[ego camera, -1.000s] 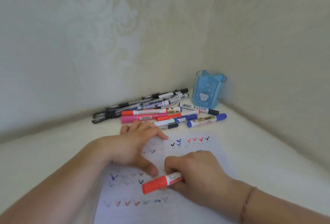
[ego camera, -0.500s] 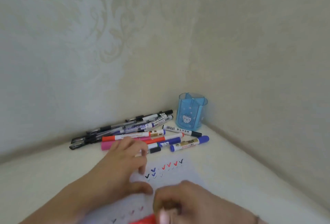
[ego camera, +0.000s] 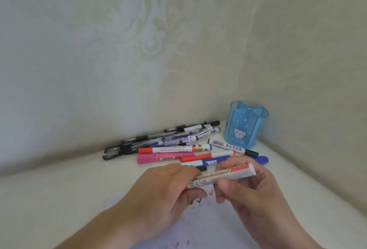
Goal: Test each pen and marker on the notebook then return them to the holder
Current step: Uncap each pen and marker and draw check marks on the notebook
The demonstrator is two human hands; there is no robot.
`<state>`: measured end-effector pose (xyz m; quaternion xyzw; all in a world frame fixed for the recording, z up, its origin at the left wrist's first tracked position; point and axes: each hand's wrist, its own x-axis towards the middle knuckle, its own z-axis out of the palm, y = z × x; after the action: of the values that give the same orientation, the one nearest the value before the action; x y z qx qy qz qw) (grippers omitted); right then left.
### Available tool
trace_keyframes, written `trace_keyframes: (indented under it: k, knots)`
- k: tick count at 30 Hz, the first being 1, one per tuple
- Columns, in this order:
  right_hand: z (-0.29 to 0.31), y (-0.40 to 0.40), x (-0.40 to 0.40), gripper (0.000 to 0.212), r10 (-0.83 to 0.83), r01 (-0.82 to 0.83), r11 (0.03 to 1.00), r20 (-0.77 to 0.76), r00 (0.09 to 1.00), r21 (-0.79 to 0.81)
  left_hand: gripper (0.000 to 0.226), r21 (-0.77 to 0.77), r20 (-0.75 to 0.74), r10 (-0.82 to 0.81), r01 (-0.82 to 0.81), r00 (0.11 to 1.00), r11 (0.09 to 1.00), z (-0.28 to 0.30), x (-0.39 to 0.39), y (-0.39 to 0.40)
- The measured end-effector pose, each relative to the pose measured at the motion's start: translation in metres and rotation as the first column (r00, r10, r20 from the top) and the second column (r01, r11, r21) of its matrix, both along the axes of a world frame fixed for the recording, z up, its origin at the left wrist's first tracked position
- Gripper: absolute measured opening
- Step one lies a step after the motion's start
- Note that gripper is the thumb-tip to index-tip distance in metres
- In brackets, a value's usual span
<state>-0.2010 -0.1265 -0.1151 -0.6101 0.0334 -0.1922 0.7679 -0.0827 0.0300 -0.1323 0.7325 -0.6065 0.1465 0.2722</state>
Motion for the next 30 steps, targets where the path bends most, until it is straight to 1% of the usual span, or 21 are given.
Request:
trace_keyframes:
  k: [1, 2, 3, 4, 6, 8, 9, 11, 13, 14, 16, 18, 20, 21, 23, 24, 25, 28, 30]
  knots:
    - [-0.003, 0.003, -0.001, 0.047, 0.036, -0.036, 0.999, 0.016, 0.999, 0.009, 0.034, 0.020, -0.013, -0.006, 0.006, 1.000, 1.000, 0.001, -0.003, 0.000]
    - [-0.005, 0.008, -0.002, 0.042, 0.038, -0.039, 0.994, -0.012, 0.999, -0.098, 0.033, 0.034, -0.010, -0.024, 0.024, 1.000, 0.999, 0.001, -0.005, 0.000]
    - [-0.006, 0.011, -0.002, 0.033, 0.032, -0.043, 0.975, -0.053, 0.998, -0.219, 0.028, 0.060, -0.022, -0.050, 0.052, 0.998, 0.997, 0.000, -0.007, 0.000]
    - [-0.007, 0.013, -0.003, 0.026, 0.019, -0.041, 0.953, -0.078, 0.997, -0.299, 0.021, 0.092, -0.054, -0.077, 0.082, 0.996, 0.992, -0.001, -0.009, -0.001]
    - [-0.010, 0.015, -0.004, 0.019, -0.017, -0.009, 0.952, -0.080, 0.997, -0.307, 0.009, 0.121, -0.139, -0.113, 0.130, 0.984, 0.984, 0.000, -0.010, -0.001]
    - [-0.012, 0.014, -0.004, 0.020, -0.015, -0.007, 0.954, -0.071, 0.997, -0.301, 0.007, 0.134, -0.217, -0.149, 0.181, 0.965, 0.974, 0.000, -0.010, -0.001]
    - [-0.012, 0.013, -0.004, 0.022, -0.003, -0.018, 0.956, -0.072, 0.997, -0.291, 0.009, 0.131, -0.252, -0.167, 0.205, 0.953, 0.970, 0.001, -0.010, -0.001]
    - [-0.013, 0.012, -0.006, 0.032, 0.035, -0.060, 0.956, -0.092, 0.995, -0.289, 0.012, 0.117, -0.310, -0.199, 0.245, 0.929, 0.962, 0.003, -0.010, 0.000]
    - [-0.012, 0.011, -0.007, 0.040, 0.060, -0.090, 0.953, -0.109, 0.992, -0.290, 0.011, 0.101, -0.315, -0.226, 0.269, 0.922, 0.958, 0.006, -0.011, 0.001]
    - [-0.012, 0.011, -0.008, 0.039, 0.063, -0.096, 0.947, -0.119, 0.991, -0.307, 0.011, 0.100, -0.317, -0.230, 0.274, 0.920, 0.957, 0.008, -0.010, 0.002]
    - [-0.011, 0.009, -0.010, 0.027, 0.070, -0.108, 0.926, -0.118, 0.991, -0.363, 0.012, 0.118, -0.333, -0.216, 0.268, 0.918, 0.956, 0.009, -0.010, 0.002]
    - [-0.008, 0.004, -0.012, 0.022, 0.083, -0.119, 0.908, -0.105, 0.991, -0.402, 0.018, 0.134, -0.340, -0.203, 0.261, 0.918, 0.956, 0.008, -0.010, 0.001]
    - [-0.004, -0.002, -0.012, 0.029, 0.073, -0.088, 0.920, -0.053, 0.996, -0.382, 0.026, 0.189, -0.340, -0.136, 0.209, 0.930, 0.959, 0.007, -0.010, 0.000]
    - [-0.002, -0.006, -0.011, 0.034, 0.069, -0.069, 0.947, -0.011, 0.998, -0.313, 0.032, 0.245, -0.329, -0.053, 0.139, 0.943, 0.960, 0.007, -0.010, 0.002]
    - [0.000, -0.016, -0.009, 0.042, 0.051, -0.042, 0.982, 0.045, 0.998, -0.182, 0.040, 0.361, -0.257, 0.126, -0.026, 0.958, 0.932, 0.007, -0.006, 0.006]
    - [0.002, -0.019, -0.009, 0.044, 0.044, -0.037, 0.985, 0.035, 0.998, -0.167, 0.042, 0.407, -0.228, 0.183, -0.077, 0.956, 0.910, 0.006, -0.002, 0.009]
    - [0.003, -0.020, -0.008, 0.043, 0.035, -0.035, 0.982, -0.003, 0.999, -0.183, 0.042, 0.450, -0.224, 0.215, -0.095, 0.951, 0.888, 0.007, 0.002, 0.010]
    - [-0.002, -0.009, -0.005, 0.023, -0.038, -0.024, 0.941, -0.174, 0.984, -0.338, 0.046, 0.549, -0.299, 0.234, -0.034, 0.925, 0.835, 0.008, 0.012, 0.010]
    - [-0.008, -0.001, -0.002, 0.026, -0.089, -0.018, 0.896, -0.219, 0.972, -0.445, 0.050, 0.568, -0.321, 0.229, -0.006, 0.919, 0.823, 0.009, 0.016, 0.010]
